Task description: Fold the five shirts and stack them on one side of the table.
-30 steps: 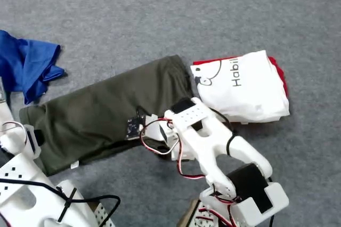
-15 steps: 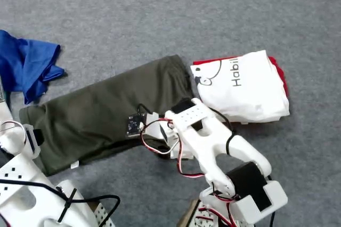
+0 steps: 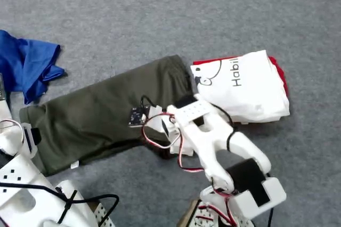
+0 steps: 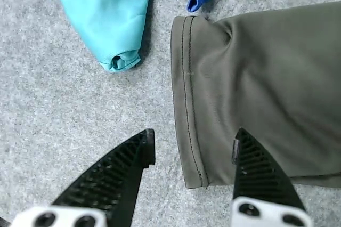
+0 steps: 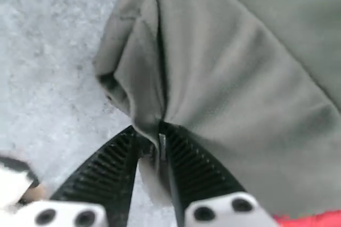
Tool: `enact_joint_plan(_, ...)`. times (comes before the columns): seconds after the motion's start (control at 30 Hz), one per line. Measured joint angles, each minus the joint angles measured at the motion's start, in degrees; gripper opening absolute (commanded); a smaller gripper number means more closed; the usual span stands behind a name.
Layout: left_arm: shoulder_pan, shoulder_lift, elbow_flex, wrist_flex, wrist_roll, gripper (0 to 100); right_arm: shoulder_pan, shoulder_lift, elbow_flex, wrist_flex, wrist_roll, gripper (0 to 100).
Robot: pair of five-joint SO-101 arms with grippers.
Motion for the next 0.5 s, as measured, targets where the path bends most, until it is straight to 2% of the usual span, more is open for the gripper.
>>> enact_joint_plan(0.23, 0.00, 0.00, 0.00, 0.00, 0.00, 24, 0.00, 2.20, -19.60, 12.75, -2.02, 0.2)
enact_joint_plan(0.37, 0.00, 0.00, 0.00, 0.00, 0.00, 24, 0.18, 8.70, -31.47, 17.49, 1.23, 0.2)
enact_joint_plan(0.5, 0.00, 0.00, 0.00, 0.00, 0.00, 24, 0.18, 16.26, -41.05, 19.34, 7.56, 0.2)
